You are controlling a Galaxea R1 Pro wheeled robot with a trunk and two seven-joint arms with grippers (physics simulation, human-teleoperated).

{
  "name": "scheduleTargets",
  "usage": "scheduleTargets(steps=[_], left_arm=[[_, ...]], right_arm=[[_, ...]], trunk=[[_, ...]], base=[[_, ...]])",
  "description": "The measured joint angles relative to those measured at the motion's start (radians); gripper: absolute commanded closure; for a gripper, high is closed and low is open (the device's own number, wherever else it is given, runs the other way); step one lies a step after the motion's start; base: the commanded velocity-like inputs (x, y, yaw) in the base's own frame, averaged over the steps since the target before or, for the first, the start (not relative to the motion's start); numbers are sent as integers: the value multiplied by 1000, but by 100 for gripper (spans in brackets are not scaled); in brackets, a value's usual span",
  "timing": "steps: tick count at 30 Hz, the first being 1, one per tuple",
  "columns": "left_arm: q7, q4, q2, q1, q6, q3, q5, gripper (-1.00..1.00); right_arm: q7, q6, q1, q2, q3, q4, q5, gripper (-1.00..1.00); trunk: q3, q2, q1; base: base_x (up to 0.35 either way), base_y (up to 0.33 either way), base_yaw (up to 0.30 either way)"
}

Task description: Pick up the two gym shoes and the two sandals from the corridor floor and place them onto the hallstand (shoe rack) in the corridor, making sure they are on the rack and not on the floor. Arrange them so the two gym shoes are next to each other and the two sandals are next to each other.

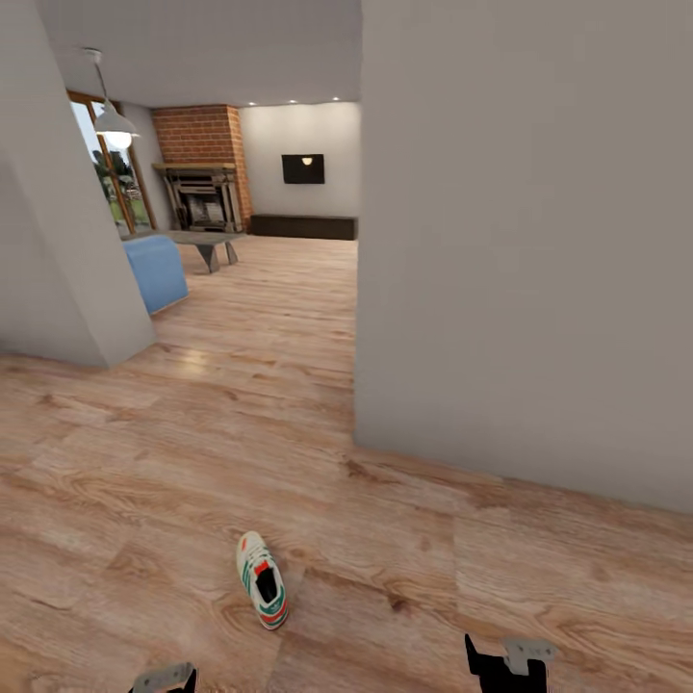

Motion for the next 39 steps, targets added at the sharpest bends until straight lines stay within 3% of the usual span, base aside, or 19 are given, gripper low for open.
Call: scheduleTargets(steps=[24,39], left_arm=[[3,-1,5,0,-4,1,6,-100],[5,-5,5,0,-4,1,7,-100]], right_arm=[[-1,-1,0,0,-1,0,0,-100],[-1,-1,0,0,-1,0,0,-100]], trunk=[[13,0,0],[15,0,0]], base=[[0,0,240],[0,0,33]])
